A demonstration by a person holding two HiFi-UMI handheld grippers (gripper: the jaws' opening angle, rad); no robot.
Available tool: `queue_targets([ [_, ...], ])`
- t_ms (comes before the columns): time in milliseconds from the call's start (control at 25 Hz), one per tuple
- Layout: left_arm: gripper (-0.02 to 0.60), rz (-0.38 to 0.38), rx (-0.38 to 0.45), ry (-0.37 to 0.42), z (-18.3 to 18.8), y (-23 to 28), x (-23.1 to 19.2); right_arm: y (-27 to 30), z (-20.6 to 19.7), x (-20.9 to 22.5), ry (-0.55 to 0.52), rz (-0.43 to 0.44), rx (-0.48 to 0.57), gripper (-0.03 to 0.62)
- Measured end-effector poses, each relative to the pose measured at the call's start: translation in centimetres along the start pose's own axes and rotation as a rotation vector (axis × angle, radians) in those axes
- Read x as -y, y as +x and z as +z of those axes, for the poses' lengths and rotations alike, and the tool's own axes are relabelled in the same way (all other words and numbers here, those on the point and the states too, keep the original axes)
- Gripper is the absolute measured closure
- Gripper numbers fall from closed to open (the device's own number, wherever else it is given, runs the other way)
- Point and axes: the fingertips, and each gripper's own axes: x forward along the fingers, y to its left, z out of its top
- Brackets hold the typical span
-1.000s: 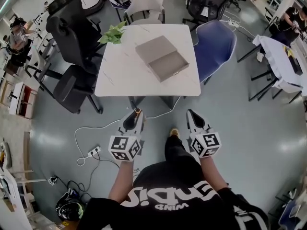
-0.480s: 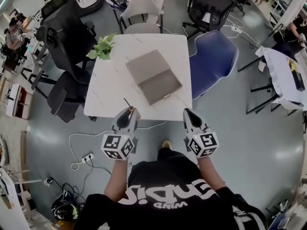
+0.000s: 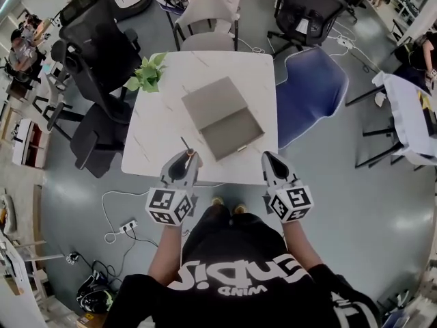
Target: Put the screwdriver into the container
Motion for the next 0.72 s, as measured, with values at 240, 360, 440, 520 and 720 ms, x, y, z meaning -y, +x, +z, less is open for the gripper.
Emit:
queue_targets([
  [240,0.503,-0.06,-0.033,0.018,0.7,2.2,-1.1,1.0,0.3,0.7,0.021,-0.046,0.009,0.582],
  [360,0.503,-0.093,-0.056,0.036,0.4,3.8,-1.7,2.0,0.6,0.9,0.022,-0.062,0.02,0.582],
  [440,0.503,-0.112,-0.077,0.04,-0.1,4.9,-2.0,2.3,0.7,1.1,0.023,-0.069,0.027,0.582],
  [520,0.503,-0.129,-0.099,0.045,-0.5,6.0,-2.2,2.4,0.8,1.2,0.028,-0.077,0.03,0.582],
  [720,0.503,-0.186,-0.163,0.07,-1.7,9.2,-2.3,2.1,0.8,1.8,0.033,-0.108,0.036,0.582],
])
